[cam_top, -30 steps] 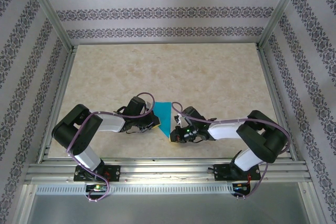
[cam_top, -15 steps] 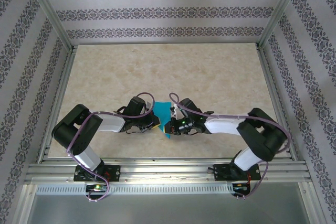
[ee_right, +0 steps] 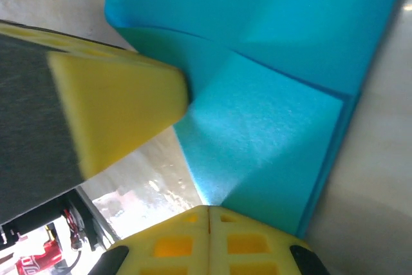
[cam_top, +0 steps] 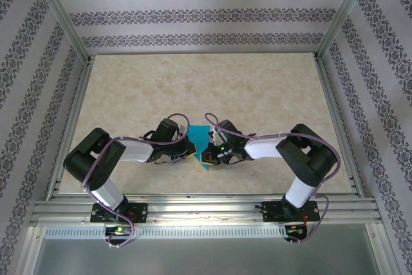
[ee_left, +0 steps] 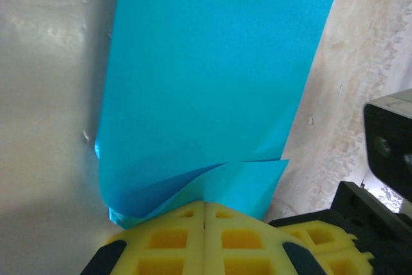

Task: Fold a paper plane with a square sheet of paper (pick it up from the middle)
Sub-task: Third fold the triangle at the center of the table.

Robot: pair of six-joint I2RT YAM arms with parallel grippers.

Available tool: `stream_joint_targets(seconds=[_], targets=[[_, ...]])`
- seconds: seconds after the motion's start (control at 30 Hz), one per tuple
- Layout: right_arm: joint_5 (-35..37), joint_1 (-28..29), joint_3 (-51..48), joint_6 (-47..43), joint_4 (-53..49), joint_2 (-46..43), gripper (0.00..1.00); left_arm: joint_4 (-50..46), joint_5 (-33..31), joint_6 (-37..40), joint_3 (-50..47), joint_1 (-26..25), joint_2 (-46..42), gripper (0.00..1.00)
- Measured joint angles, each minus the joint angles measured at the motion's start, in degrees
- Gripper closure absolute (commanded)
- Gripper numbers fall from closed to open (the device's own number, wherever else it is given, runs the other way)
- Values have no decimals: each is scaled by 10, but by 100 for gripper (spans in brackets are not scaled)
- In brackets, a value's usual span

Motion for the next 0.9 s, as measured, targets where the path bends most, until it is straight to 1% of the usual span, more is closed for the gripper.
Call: stream_joint_targets(seconds=[0.2,0.3,0.47,0.6,0.77,0.9], targets=[[-4,-3,-15,0,25,1,100,-4,1,2,3,0,0,100],[-7,-5,-18,-2,31,1,100,-14,-2,5,4,0,-7,97],[-11,-10,-18,-9,30,1,100,-38,-15,11,4,-3,-52,97],[-15,-11,-18,-13,28,1,100,-45,-18,11,4,-21,-72,99],[-15,-11,-18,-13,28,1,100,-50,-24,10,5,-52,-58,100],[-15,-12,-18,-14,28,1,100,-60,-36,10,6,-55,-28,100]])
